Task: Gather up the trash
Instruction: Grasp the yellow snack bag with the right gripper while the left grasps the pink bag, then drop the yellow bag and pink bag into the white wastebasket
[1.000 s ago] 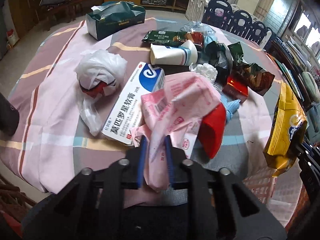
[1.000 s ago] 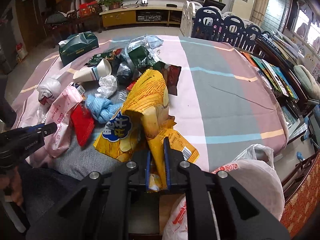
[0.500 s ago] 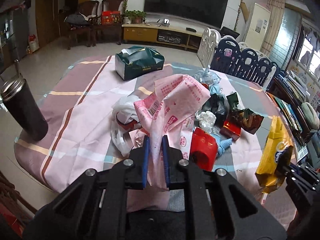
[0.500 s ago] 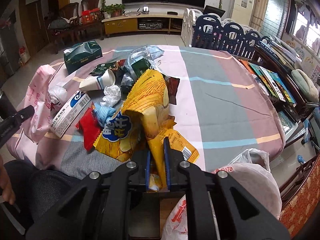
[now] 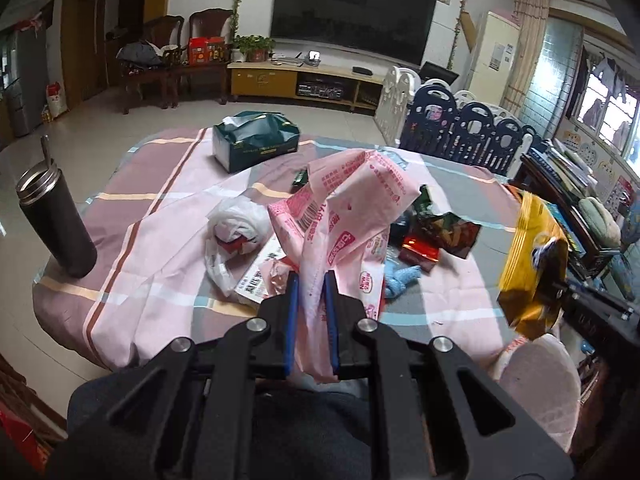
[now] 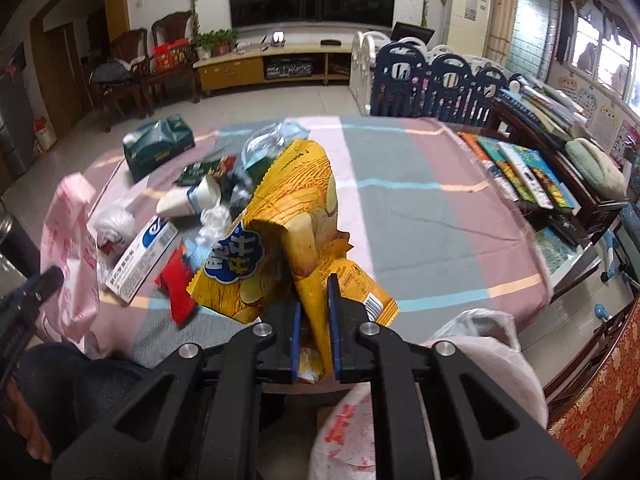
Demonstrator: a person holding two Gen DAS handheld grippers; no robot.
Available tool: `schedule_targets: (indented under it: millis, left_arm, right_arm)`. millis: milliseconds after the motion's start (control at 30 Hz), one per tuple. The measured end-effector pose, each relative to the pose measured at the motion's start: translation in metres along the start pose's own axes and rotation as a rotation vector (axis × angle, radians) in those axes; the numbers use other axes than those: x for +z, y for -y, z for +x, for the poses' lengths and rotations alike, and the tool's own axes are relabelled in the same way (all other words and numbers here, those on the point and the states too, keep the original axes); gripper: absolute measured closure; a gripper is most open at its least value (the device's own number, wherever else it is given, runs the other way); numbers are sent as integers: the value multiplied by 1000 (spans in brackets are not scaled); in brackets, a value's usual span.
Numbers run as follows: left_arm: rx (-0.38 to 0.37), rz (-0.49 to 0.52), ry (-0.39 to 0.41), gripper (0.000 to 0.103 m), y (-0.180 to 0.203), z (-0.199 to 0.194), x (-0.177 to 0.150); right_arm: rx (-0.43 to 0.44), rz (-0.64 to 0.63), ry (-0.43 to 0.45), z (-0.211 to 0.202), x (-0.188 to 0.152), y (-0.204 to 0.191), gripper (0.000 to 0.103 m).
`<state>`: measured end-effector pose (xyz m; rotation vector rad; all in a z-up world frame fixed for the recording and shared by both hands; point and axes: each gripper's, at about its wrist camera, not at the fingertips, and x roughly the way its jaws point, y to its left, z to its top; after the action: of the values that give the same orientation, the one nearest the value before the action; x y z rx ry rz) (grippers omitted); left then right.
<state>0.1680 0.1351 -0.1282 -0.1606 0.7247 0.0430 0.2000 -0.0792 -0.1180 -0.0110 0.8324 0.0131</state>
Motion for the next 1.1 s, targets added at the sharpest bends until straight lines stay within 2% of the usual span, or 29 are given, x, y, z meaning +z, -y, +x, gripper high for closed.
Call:
schedule_targets:
  millis: [100,233,333,467,533,600,667,700,900,967,1000,1033,1100]
  left_arm:
    - [-45,30,7,89,17,-10,-2]
    - [-125,71,-3,89,44,-19,-6]
    - [-197,90,-29,89,61,-22,-10]
    - [-289,132,-91,89,88,-16,-20]
    - [-359,165,-132,89,104,-13,-27]
    - [-411,220,-155,89,124,-15,-35]
    - [-470,266,-189,89,144,-14,-44]
    - [-513,283,-222,89,156,-13,-50]
    - [-629,444,-343,89,217,-5,-87]
    - [-667,513,-373,78,235,-5,-101]
    - [-673,541,-378,55,242,-5,-107]
    - [-662,563,-370,36,246,-5,-112]
    - [-627,579,-345,34,246,-5,-113]
  right_arm:
    - [-30,10,17,-22,-2,29,91]
    - [-108,-16,-10,-42,-24,69,91]
    - [-146,-3,-82,-46,-49,101,91]
    - [-97,86,-221,-35,-88,136,89]
    - [-53,116,-316,-20,-111,144,80]
    - [11,146,-367,-14,-128,148,50]
    - [12,191,-317,-21,-130,155,39]
    - [6,210,-291,-25,-126,160,37]
    - [-53,381,-126,-63,-102,211,35]
    - [-61,421,-89,-73,-98,224,32]
    - [-63,437,-73,-77,-97,229,32]
    - [-65,448,-66,-79,-98,232,32]
    - [-63,461,-67,-79,-99,237,32]
